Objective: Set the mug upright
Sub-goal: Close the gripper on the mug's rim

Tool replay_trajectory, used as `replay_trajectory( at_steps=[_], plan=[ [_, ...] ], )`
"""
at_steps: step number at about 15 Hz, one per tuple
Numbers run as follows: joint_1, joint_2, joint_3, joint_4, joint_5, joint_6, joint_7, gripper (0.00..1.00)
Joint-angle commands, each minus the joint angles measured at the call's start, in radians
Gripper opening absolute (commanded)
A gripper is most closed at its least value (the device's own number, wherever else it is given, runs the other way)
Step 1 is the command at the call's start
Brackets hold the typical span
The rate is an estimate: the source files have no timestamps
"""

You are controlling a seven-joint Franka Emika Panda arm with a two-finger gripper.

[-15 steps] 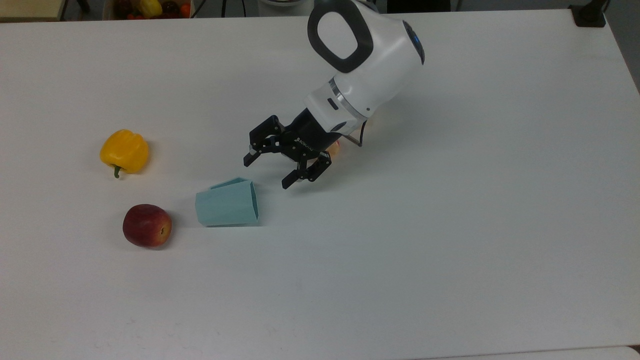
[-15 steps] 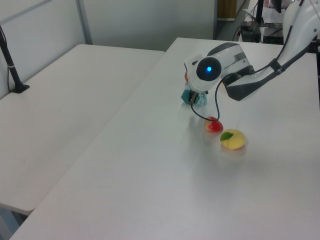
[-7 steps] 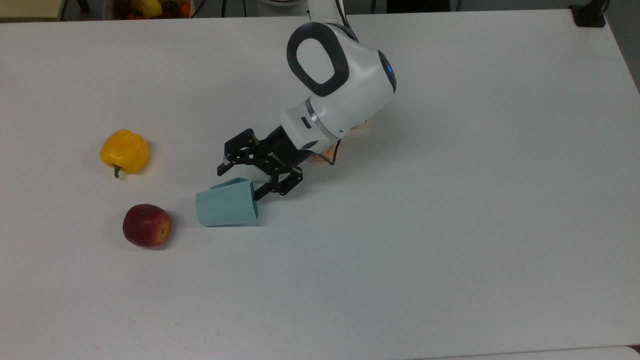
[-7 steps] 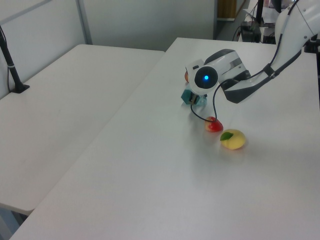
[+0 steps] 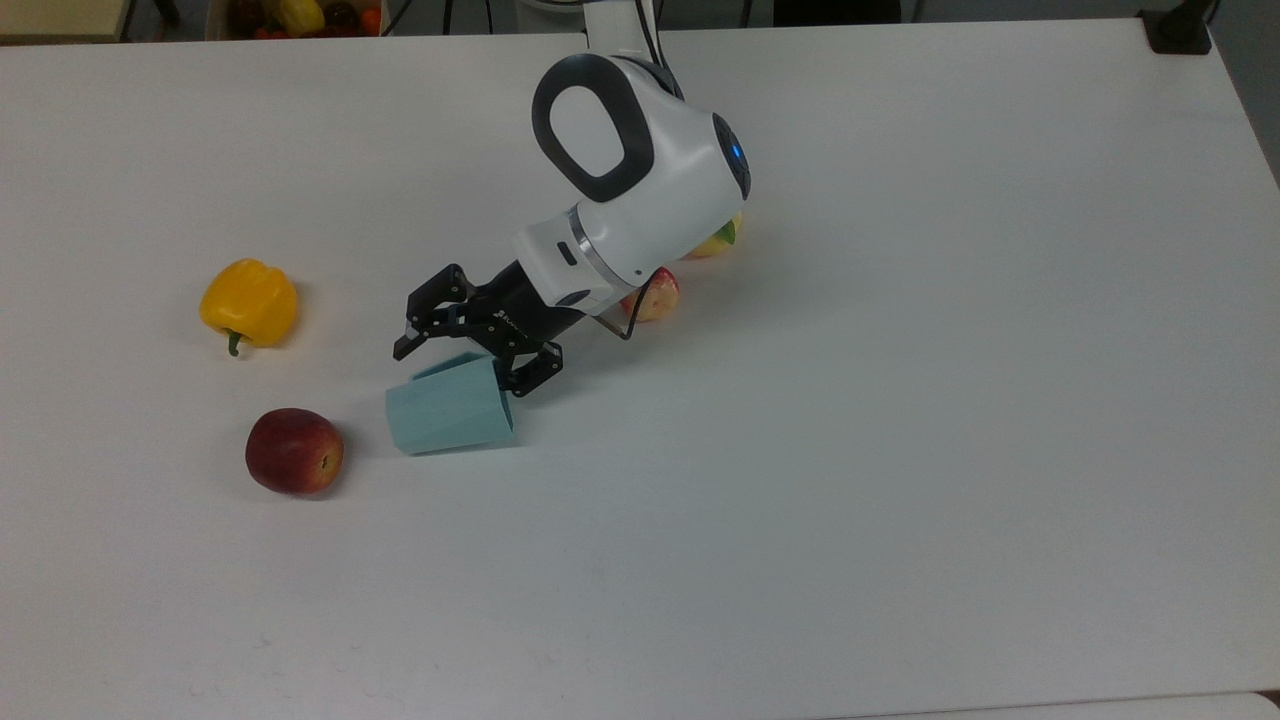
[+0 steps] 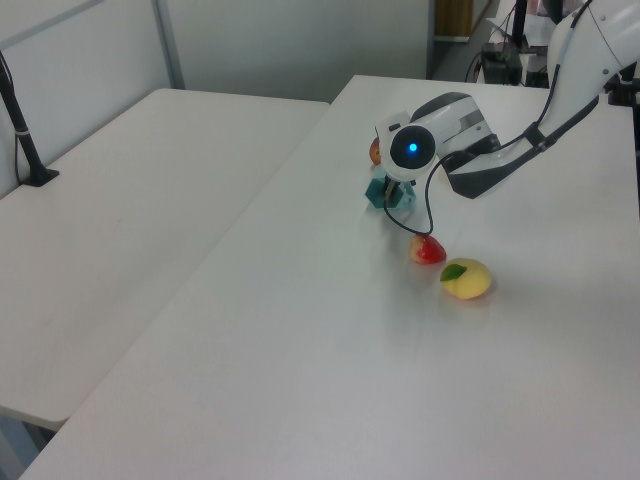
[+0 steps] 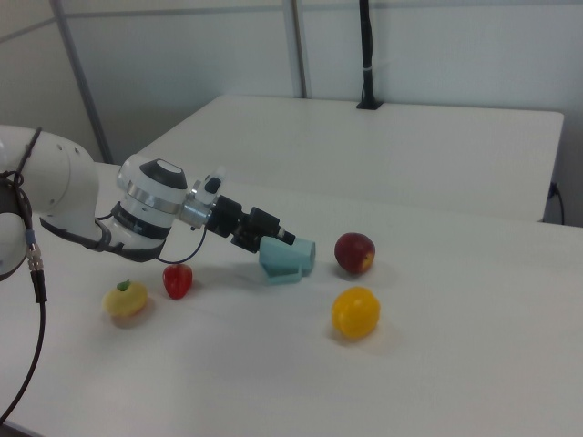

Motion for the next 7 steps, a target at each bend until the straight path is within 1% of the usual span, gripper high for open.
replay_trajectory(
  at_steps=[1, 2, 3, 7],
  plan=[
    [0.004, 0.003, -0.016, 0.003, -0.014, 0.046, 0.019, 0.32],
    [0.005, 0.001, -0.016, 0.001, -0.013, 0.046, 0.019, 0.14],
    [0.005, 0.003, -0.016, 0.001, -0.010, 0.047, 0.019, 0.00],
    [0.005, 0.000, -0.016, 0.001, -0.002, 0.066, 0.019, 0.00]
  ],
)
